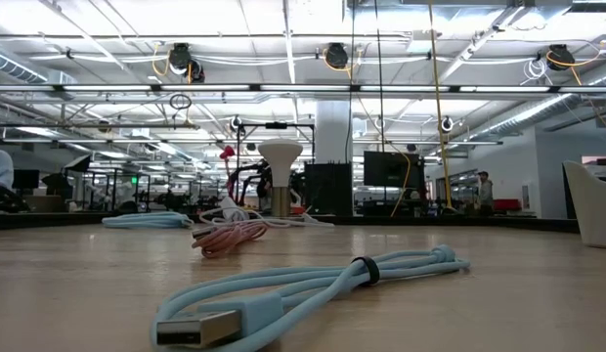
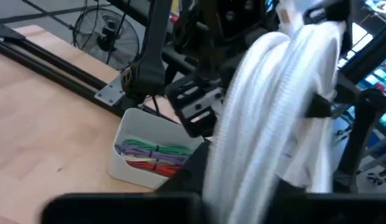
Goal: Pick & Place USB Port
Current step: Put the white HDMI cable into the yellow bin
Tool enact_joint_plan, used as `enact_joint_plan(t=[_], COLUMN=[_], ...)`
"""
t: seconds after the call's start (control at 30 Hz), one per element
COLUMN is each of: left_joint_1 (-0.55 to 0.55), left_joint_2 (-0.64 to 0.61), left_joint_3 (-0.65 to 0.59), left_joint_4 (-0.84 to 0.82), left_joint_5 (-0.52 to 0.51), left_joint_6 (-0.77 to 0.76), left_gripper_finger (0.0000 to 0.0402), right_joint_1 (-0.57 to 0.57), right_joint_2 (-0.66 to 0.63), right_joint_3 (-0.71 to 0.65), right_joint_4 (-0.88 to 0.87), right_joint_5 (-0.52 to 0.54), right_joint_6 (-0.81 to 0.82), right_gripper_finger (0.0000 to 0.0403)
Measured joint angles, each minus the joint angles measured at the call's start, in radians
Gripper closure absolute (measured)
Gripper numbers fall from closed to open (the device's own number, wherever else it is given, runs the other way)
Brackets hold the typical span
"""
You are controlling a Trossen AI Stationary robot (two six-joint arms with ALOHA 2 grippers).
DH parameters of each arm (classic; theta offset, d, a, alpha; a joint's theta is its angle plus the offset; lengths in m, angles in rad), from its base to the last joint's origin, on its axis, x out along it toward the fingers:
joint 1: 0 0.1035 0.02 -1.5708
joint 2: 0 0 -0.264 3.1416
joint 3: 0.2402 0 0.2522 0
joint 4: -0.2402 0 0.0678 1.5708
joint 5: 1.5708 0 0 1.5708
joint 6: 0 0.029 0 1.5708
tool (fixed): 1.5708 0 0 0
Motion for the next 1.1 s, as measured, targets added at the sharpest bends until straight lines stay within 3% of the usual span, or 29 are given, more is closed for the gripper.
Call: enact_joint_plan(t=[0.27, 0.47, 0.6, 0.73, 0.9, 1.1], left_joint_1=[0.003, -0.012, -0.017, -0.037, -0.038, -0.009], left_joint_2=[-0.001, -0.005, -0.004, 0.01, -0.002, 0.008], left_joint_3=[0.003, 0.006, 0.002, -0.008, -0.001, -0.003], left_joint_4=[-0.031, -0.123, -0.157, -0.225, -0.259, -0.251], left_joint_5=[0.081, 0.152, 0.193, 0.276, 0.265, 0.277], left_joint_6=[-0.085, -0.159, -0.181, -0.193, -0.227, -0.227], left_gripper_finger=[0.0394, 0.0396, 0.0396, 0.0397, 0.0397, 0.0397], right_joint_1=[0.0, 0.001, 0.003, 0.0, 0.001, 0.001], right_joint_2=[-0.023, -0.071, -0.128, -0.172, -0.216, -0.246], right_joint_3=[0.035, 0.071, 0.099, 0.111, 0.106, 0.105], right_joint_4=[0.097, -0.02, -0.256, -0.431, -0.645, -0.926], right_joint_5=[0.025, 0.042, 0.113, 0.259, 0.413, 0.445], right_joint_6=[-0.061, -0.073, -0.041, -0.004, 0.031, 0.176], right_gripper_finger=[0.0156, 0.0074, 0.0053, 0.0049, 0.0049, 0.005])
